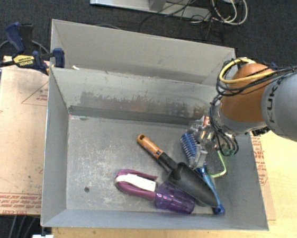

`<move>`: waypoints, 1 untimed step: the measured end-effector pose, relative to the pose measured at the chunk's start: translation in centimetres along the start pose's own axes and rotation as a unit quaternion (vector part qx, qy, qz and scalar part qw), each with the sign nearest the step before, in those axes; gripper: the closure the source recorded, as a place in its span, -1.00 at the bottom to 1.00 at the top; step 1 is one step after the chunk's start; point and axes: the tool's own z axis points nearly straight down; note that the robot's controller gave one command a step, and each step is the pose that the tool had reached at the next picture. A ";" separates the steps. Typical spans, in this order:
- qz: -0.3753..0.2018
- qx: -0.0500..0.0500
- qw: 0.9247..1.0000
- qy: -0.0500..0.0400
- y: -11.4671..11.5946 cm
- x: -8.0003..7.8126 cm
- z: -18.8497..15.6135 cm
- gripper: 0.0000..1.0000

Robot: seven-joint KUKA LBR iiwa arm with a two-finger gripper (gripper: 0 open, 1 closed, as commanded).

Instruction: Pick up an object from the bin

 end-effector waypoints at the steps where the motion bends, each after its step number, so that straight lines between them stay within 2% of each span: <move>1: 0.000 0.000 1.000 0.000 0.0 0.0 0.0 1.00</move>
Offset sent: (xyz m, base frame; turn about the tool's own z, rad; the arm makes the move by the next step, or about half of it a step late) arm -0.0006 -0.0252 0.0423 -0.1279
